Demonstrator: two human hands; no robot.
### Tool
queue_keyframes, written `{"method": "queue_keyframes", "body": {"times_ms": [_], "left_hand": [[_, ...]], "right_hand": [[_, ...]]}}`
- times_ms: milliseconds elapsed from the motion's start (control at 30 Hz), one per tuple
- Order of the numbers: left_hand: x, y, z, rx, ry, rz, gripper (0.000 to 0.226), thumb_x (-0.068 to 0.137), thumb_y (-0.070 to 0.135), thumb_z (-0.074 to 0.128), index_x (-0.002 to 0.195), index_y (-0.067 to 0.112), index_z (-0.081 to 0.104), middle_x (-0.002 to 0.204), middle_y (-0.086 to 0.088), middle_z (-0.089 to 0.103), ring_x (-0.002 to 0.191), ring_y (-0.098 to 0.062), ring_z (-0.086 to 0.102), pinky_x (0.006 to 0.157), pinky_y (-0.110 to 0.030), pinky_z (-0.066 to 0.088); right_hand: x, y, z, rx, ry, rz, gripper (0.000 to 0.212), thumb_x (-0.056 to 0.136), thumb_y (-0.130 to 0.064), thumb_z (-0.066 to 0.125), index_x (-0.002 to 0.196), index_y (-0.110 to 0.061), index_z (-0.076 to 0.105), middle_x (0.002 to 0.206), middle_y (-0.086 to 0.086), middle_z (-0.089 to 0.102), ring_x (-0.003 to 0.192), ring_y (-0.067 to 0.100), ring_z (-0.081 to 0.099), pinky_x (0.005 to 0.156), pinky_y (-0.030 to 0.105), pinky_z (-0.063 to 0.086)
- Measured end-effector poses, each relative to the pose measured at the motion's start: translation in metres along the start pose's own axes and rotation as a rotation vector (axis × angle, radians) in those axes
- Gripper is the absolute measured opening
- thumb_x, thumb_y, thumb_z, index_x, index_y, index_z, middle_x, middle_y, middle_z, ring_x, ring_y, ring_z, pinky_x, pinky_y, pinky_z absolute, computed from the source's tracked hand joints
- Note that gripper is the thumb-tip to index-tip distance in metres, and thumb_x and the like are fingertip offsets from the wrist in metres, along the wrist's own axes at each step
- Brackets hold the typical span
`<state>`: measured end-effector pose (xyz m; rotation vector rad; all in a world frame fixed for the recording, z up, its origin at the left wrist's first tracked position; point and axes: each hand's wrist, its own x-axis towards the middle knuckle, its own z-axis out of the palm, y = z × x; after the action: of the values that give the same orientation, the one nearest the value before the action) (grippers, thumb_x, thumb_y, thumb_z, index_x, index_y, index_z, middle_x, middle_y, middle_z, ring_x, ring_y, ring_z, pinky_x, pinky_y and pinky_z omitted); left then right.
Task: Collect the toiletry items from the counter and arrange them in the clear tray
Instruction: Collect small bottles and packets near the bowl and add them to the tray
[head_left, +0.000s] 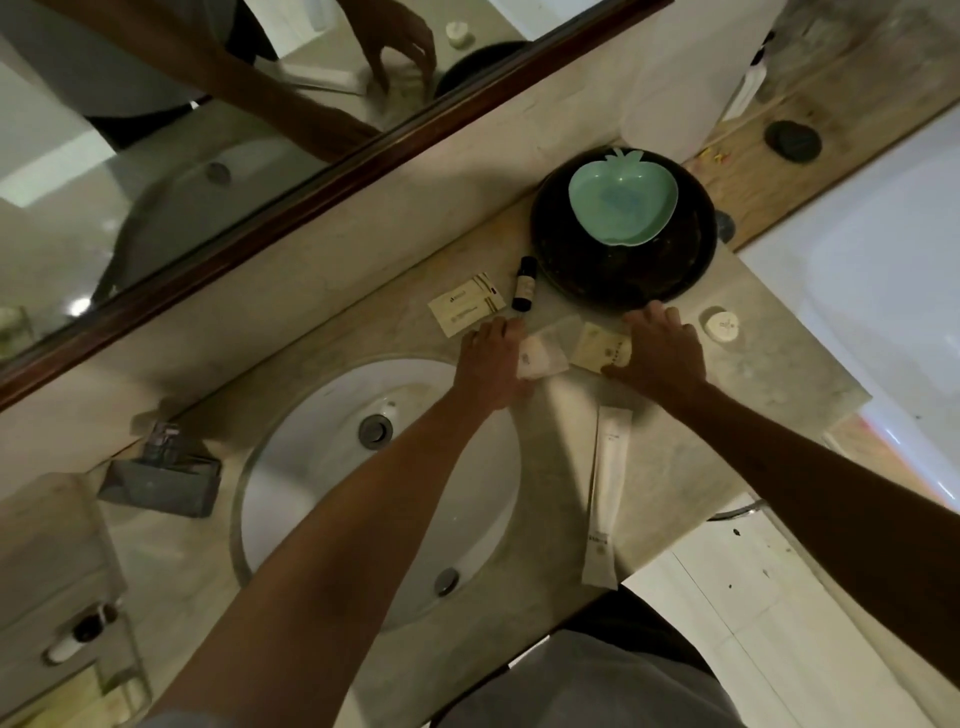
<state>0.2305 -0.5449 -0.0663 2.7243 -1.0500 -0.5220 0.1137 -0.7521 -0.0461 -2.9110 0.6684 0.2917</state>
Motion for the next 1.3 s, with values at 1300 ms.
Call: {"method": "queue_keyframes", "body": {"times_ms": [1300], "left_hand": [[0.002, 0.016, 0.019, 0.089, 0.029, 0.118, 0.073, 0.069, 0.034, 0.08, 0.128, 0.008, 0.047, 0.122, -0.015, 0.054, 0.106, -0.031, 0.054, 0.082, -0.04, 0.047]], "right_hand": [[0.112, -0.09, -0.003, -0.279, 0.075, -0.723, 0.038, 0.079, -0.007, 0.069, 0.116, -0.009, 0.064, 0.123, 0.016, 0.06, 0.112, 0.038, 0.055, 0.095, 0.05, 0.046]]}}
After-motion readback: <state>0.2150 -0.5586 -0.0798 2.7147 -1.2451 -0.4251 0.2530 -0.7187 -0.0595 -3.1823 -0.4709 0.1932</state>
